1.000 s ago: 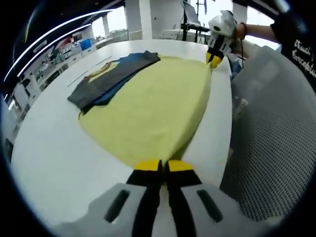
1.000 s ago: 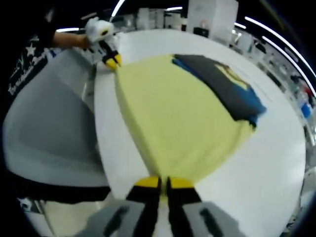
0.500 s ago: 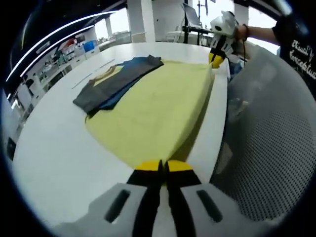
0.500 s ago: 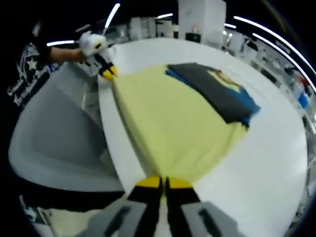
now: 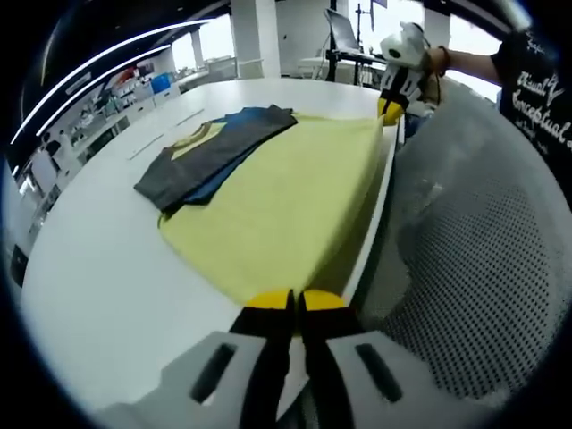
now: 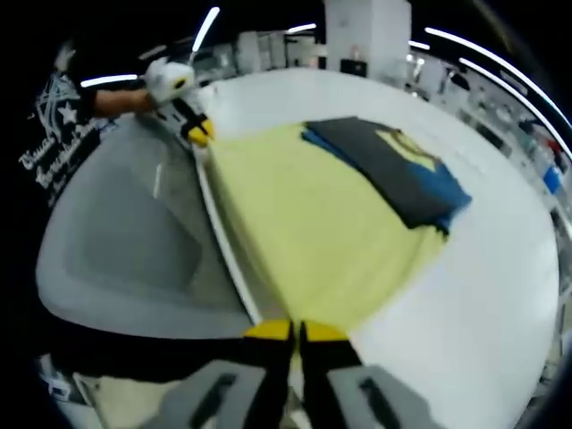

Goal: Fold the garment on the visible template until the final outline fits inside the template.

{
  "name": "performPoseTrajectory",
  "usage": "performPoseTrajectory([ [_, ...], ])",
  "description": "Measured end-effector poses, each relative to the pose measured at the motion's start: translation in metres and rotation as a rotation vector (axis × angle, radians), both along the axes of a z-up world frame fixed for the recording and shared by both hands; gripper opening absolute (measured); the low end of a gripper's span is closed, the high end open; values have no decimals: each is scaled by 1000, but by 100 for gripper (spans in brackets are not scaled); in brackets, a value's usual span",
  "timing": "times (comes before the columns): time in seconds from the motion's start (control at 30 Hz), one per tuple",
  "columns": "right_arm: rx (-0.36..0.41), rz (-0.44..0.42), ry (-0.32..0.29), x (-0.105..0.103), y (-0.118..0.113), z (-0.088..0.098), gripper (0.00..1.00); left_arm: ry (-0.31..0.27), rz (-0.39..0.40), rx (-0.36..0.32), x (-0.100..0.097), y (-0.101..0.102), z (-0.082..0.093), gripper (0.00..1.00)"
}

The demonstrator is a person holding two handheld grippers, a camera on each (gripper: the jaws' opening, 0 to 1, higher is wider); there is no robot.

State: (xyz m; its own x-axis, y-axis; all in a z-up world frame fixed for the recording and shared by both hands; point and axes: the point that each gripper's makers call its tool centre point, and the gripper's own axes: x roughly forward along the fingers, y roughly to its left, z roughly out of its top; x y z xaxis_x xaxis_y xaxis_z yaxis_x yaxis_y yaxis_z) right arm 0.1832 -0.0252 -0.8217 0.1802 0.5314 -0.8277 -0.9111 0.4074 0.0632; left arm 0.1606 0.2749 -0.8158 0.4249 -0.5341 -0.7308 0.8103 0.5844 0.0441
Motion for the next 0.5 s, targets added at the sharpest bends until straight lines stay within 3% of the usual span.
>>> performPoseTrajectory([
  [0.5, -23, 56, 34, -16, -1, 9, 0, 59, -43, -2, -18, -2, 5, 0],
])
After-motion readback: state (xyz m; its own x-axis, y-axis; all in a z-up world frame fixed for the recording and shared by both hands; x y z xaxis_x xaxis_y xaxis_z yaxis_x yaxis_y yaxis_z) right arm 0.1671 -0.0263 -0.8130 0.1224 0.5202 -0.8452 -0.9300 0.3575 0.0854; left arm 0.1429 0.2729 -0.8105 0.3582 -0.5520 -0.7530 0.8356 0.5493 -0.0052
